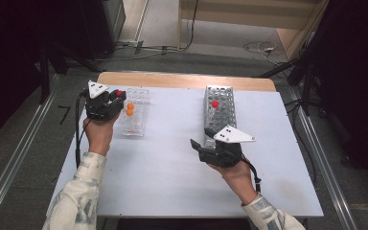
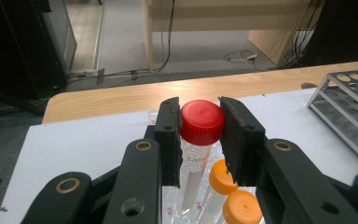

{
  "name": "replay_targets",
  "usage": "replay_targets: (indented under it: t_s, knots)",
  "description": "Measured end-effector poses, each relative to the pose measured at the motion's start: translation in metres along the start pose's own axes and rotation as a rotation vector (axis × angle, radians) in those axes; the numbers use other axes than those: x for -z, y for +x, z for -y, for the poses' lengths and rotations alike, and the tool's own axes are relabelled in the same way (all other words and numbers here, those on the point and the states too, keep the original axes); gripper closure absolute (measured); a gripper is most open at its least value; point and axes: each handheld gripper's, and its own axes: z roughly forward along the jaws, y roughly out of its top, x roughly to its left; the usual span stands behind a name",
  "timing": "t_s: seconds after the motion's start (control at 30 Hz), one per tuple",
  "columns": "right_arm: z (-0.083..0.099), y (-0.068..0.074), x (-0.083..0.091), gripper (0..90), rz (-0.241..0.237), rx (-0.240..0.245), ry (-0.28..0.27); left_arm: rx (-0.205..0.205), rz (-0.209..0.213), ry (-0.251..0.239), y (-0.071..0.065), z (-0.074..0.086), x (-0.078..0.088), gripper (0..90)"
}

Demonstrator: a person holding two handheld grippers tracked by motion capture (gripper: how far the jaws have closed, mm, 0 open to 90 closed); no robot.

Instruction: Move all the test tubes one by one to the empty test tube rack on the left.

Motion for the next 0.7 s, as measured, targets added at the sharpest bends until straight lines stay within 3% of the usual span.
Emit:
replay_targets:
  t_s: [0.57, 0.7]
  knots:
    - [0.001, -0.001, -0.001, 35.9, 0.006, -0.001, 0.008, 0.013, -0.004, 0.035, 0.000, 0.016, -0.008, 68.7]
    - [0.002, -0.003, -0.001, 35.6, 0.016, -0.004, 0.005, 0.018, 0.001, 0.033, 0.000, 0.015, -0.006, 64.4]
